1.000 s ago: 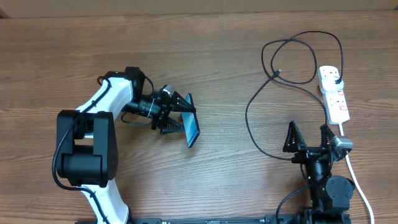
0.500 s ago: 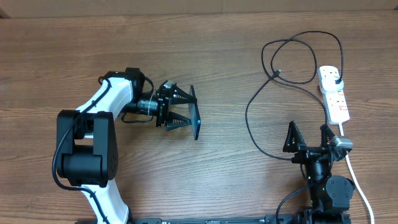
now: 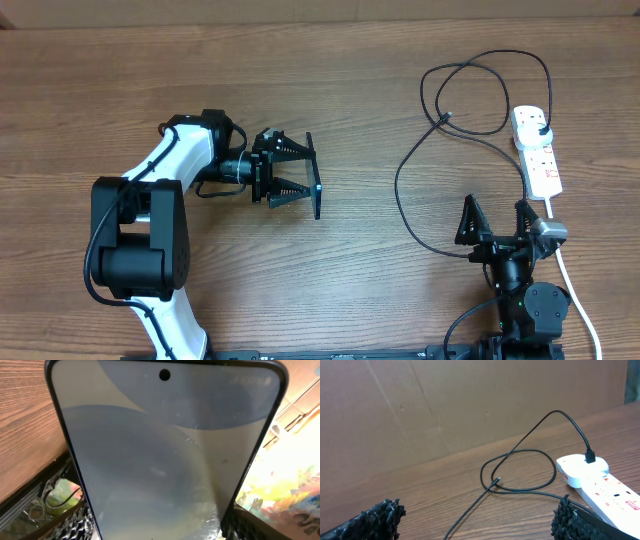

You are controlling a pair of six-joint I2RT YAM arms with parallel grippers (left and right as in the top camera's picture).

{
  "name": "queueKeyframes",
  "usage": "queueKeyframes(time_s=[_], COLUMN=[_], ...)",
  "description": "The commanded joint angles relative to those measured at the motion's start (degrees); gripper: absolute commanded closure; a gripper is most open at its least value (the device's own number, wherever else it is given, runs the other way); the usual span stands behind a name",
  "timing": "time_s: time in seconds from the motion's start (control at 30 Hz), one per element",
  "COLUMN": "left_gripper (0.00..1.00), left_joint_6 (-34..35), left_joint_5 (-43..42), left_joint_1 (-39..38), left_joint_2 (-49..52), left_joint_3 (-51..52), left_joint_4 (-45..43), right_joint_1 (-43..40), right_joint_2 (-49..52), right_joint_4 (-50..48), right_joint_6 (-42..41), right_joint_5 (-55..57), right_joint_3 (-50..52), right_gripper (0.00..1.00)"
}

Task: Plug charger to phone and switch on socket

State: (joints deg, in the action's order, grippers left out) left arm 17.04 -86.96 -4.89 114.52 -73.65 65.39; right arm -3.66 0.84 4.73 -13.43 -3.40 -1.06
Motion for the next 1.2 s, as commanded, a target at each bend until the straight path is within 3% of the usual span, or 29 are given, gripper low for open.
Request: queueKeyframes(time_s=[0.0, 1.17], left_gripper=[0.44, 0.44], left_joint_6=[1.7, 1.6], left_joint_5=[-3.6, -2.8], left_joint_1=[0.0, 0.0], left_joint_2=[0.5, 0.5], left_joint_3=[0.0, 0.0], left_joint_4=[0.2, 0.2], right_joint_1=[0.0, 0.0], right_joint_2=[-0.7, -0.7], right_joint_4=[-0.2, -0.2], right_joint_6=[0.4, 0.4], right_joint_5=[0.6, 0.6], right_joint_3=[0.6, 0.6], right_gripper=[0.0, 0.0])
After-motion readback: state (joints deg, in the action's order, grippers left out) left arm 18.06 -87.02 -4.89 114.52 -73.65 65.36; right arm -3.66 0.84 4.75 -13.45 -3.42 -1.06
